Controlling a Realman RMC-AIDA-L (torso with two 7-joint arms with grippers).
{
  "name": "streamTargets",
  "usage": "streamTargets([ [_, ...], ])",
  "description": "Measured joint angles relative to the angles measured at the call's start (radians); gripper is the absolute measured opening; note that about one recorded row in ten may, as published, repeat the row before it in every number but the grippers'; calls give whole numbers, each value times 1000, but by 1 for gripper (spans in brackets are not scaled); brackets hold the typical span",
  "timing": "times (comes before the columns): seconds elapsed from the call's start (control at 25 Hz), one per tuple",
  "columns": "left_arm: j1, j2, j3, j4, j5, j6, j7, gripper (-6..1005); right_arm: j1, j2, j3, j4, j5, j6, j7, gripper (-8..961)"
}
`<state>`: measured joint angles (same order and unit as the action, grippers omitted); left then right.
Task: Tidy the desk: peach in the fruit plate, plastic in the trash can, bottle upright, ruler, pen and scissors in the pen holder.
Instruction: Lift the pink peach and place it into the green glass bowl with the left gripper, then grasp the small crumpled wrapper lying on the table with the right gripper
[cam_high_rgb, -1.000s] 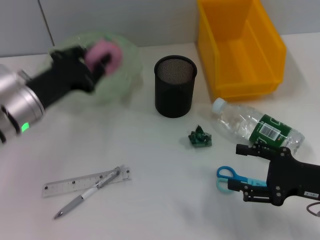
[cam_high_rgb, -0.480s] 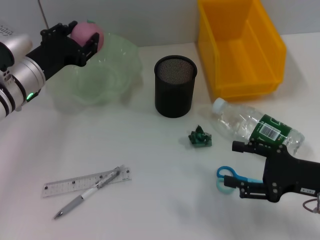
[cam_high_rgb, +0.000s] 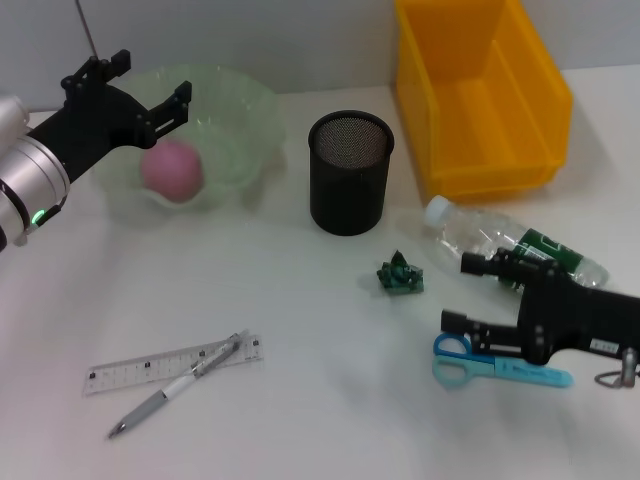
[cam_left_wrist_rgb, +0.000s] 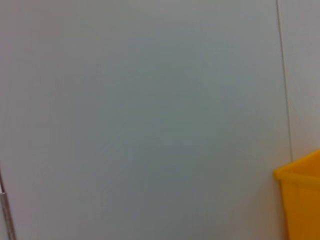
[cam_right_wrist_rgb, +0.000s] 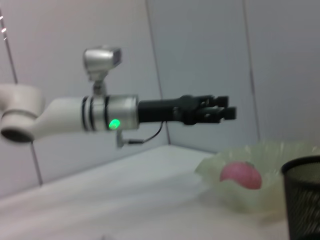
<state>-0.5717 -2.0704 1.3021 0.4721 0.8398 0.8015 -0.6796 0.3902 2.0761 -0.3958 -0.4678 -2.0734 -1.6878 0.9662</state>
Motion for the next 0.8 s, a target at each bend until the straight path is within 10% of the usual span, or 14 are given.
streamTargets([
  [0.4, 140, 10, 146, -2, 96, 280, -44, 840, 25, -2, -12, -294, 91, -68, 559, 834],
  [0.8, 246, 5, 160, -5, 278, 402, -39, 841, 112, 1, -368, -739, -99, 5, 1115, 809],
])
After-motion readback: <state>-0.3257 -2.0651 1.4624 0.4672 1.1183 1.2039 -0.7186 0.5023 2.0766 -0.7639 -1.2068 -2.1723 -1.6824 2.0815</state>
